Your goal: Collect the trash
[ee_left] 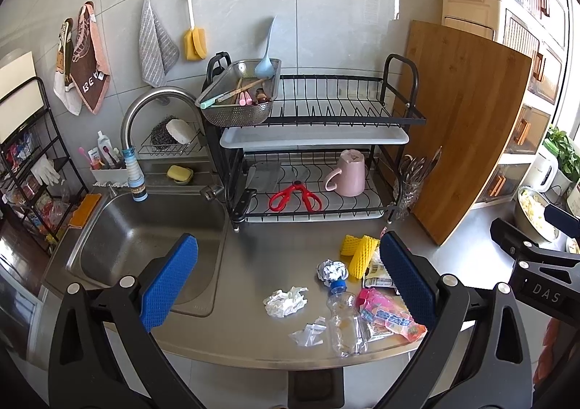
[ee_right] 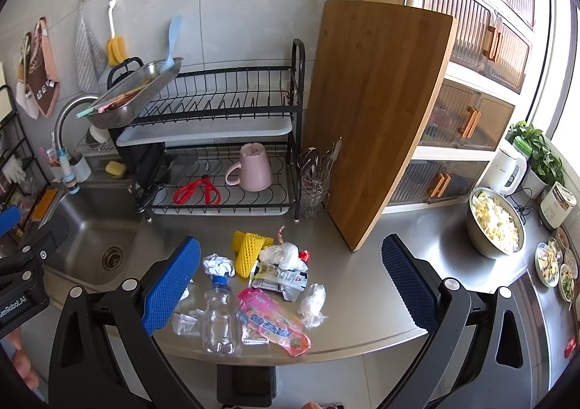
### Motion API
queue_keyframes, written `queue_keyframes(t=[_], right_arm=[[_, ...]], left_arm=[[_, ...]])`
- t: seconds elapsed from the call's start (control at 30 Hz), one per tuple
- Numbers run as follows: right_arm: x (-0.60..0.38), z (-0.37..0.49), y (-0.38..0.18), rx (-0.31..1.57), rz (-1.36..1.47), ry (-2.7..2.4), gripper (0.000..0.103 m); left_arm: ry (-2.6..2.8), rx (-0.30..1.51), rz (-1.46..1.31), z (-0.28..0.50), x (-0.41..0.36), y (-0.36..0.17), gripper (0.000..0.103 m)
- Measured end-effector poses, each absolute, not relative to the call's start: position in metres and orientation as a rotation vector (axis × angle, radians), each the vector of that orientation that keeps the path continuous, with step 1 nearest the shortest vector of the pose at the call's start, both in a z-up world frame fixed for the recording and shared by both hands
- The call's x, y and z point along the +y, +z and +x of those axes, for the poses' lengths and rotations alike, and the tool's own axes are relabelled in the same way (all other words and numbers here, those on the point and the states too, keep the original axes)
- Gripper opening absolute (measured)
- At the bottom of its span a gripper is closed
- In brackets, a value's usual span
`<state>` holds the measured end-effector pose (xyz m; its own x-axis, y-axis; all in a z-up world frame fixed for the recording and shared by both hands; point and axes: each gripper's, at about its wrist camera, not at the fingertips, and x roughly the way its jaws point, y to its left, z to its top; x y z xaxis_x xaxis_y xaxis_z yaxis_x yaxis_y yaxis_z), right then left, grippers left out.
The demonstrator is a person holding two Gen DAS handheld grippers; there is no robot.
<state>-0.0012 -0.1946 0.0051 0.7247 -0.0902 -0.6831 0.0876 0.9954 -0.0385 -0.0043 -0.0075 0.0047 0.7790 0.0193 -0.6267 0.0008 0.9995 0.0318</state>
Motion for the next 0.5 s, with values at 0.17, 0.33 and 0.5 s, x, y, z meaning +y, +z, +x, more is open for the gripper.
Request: queue_keyframes(t=[0.17, 0.33, 0.5], right_arm=[[-0.1945, -0.0007, 0.0050, 0.754, -0.005, -0.098, 0.100], [-0.1925, 0.0004, 0.0047, 0.739, -0.027, -0.109, 0.100], [-0.1937, 0.0009, 0.0028, 0.742, -0.015, -0.101, 0.100]], left_arm=[[0.012, 0.678, 0.028, -0.0042, -0.0068, 0.0051, 0.095], [0.013, 0.683, 0.027, -0.0018, -0.0057, 0.0031, 0.095], [0.010, 0.689, 0.024, -0.0004, -0.0046, 0.0004, 0.095]])
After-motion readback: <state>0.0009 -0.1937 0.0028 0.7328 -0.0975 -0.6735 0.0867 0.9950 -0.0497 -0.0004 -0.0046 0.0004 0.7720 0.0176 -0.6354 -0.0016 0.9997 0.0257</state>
